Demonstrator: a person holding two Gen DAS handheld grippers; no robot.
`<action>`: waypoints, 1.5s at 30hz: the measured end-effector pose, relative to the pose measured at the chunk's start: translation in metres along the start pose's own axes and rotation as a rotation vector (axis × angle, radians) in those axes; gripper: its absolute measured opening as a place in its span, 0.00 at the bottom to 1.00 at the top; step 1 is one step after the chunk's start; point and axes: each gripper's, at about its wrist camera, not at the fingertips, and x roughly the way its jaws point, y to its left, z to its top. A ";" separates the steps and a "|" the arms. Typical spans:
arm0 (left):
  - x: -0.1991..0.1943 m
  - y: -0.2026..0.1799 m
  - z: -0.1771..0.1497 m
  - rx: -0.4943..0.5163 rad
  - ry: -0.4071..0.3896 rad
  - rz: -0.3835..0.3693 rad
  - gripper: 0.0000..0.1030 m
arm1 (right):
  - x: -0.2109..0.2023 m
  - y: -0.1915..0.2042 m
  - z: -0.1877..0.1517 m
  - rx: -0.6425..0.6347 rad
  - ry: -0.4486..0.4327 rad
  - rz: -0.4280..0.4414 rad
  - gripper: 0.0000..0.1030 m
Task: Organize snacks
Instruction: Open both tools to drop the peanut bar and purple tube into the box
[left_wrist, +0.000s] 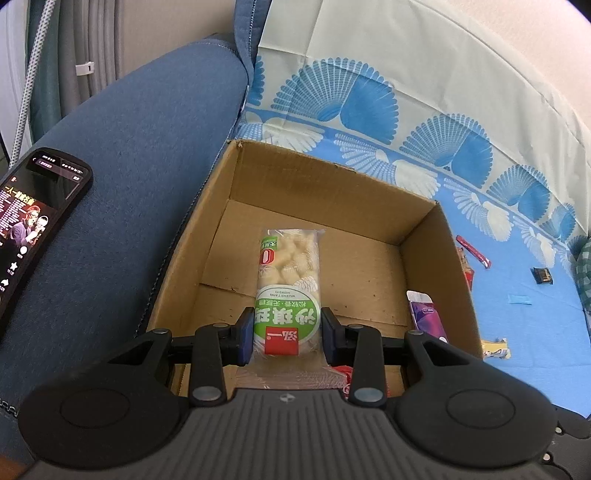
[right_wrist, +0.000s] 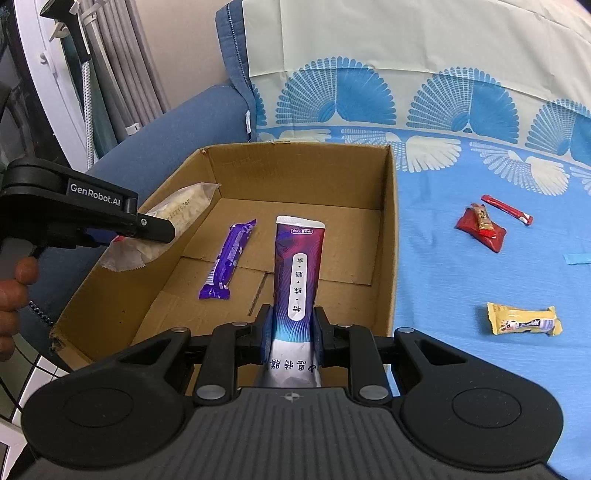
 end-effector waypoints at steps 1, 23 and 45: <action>0.001 0.000 0.000 0.002 0.001 0.003 0.39 | 0.002 0.000 0.000 -0.001 0.001 0.000 0.23; -0.095 0.002 -0.066 0.009 -0.015 0.090 1.00 | -0.093 0.032 -0.032 0.023 0.006 -0.003 0.89; -0.225 -0.037 -0.112 0.007 -0.199 0.068 1.00 | -0.212 0.044 -0.071 0.013 -0.243 -0.026 0.98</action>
